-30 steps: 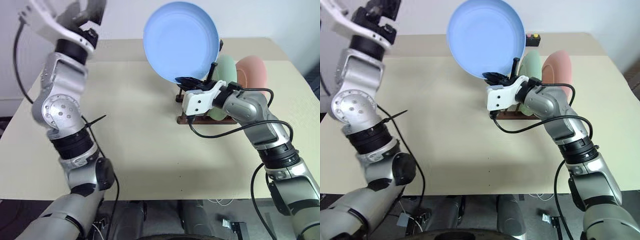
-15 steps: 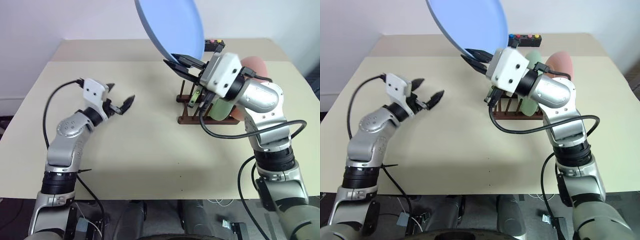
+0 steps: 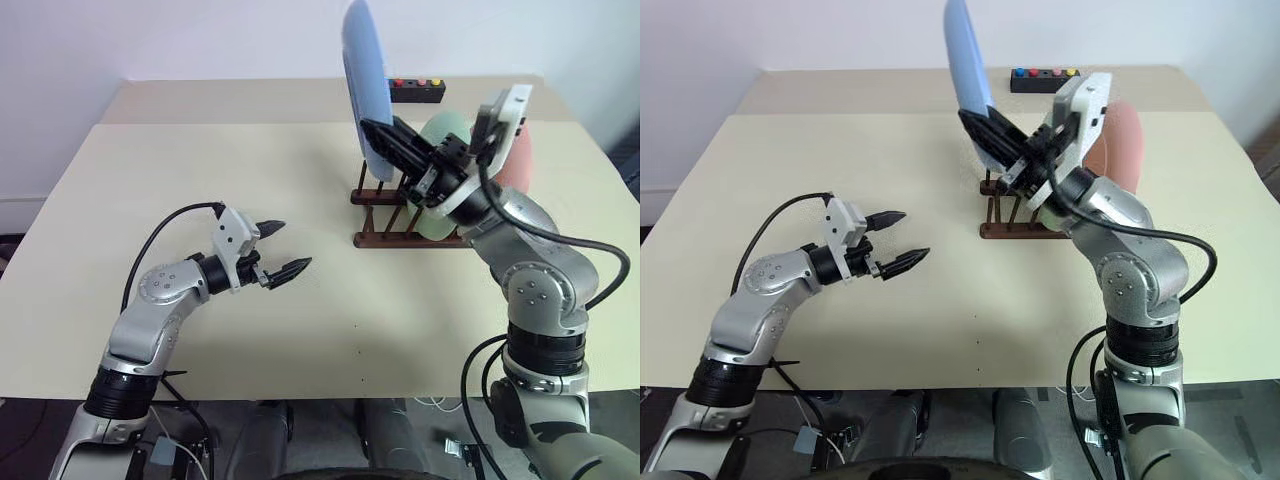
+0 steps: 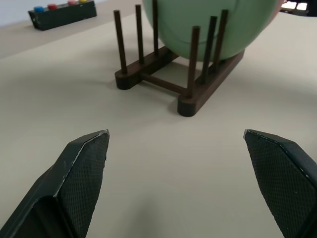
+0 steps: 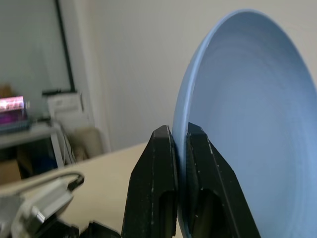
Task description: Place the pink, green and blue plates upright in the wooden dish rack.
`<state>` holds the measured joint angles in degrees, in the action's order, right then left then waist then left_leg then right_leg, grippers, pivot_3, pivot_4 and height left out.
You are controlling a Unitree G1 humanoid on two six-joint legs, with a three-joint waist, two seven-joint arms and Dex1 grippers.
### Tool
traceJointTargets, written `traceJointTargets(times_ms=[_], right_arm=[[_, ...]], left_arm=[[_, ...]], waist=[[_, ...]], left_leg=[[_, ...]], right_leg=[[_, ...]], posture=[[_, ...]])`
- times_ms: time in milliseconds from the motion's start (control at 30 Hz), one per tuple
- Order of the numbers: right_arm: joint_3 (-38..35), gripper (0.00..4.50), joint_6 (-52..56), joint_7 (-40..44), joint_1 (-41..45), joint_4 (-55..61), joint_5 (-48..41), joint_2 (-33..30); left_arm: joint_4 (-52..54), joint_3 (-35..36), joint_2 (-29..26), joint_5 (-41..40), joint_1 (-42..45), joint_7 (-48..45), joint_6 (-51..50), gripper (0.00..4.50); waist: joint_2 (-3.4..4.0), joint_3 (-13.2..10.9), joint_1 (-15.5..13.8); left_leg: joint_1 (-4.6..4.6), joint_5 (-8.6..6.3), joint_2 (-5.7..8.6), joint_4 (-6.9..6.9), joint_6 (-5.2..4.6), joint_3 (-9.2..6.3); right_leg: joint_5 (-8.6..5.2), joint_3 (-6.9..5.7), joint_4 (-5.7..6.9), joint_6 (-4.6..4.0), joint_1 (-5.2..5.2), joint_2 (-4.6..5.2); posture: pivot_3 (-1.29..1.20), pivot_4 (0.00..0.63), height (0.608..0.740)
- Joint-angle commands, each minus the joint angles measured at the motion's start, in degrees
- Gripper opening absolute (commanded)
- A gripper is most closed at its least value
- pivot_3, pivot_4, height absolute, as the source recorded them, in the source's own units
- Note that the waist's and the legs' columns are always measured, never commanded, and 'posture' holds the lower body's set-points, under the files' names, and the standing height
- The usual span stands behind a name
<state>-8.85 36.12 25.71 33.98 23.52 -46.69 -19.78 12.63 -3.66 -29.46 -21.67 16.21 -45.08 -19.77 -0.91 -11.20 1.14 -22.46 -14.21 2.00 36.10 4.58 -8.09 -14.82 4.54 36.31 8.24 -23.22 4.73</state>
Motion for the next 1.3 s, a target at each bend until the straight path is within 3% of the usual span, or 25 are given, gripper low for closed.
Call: traceJointTargets(times_ms=[33, 1300], right_arm=[[-2.8, 0.0, 2.0, -3.7, 0.8, 2.4, -5.5, 1.1], [-3.1, 0.0, 3.7, -13.6, -4.6, -0.2, -11.0, 2.5]], left_arm=[[2.7, -0.9, -0.6, 1.2, -0.6, -0.3, 0.6, 4.46], [3.3, -1.2, 0.2, 1.5, -0.4, 0.8, 0.4, 4.46]], waist=[[0.0, 0.0, 0.0], [0.02, 0.0, 0.0]], left_leg=[[0.0, 0.0, 0.0, 0.0, 0.0, 0.0], [0.0, -0.01, 0.0, -0.03, -0.01, 0.0]], right_leg=[[0.0, 0.0, 0.0, 0.0, 0.0, 0.0], [-0.01, 0.0, -0.01, 0.0, -0.01, -0.01]], posture=[[0.0, 0.15, 0.74], [0.0, 0.15, 0.74]])
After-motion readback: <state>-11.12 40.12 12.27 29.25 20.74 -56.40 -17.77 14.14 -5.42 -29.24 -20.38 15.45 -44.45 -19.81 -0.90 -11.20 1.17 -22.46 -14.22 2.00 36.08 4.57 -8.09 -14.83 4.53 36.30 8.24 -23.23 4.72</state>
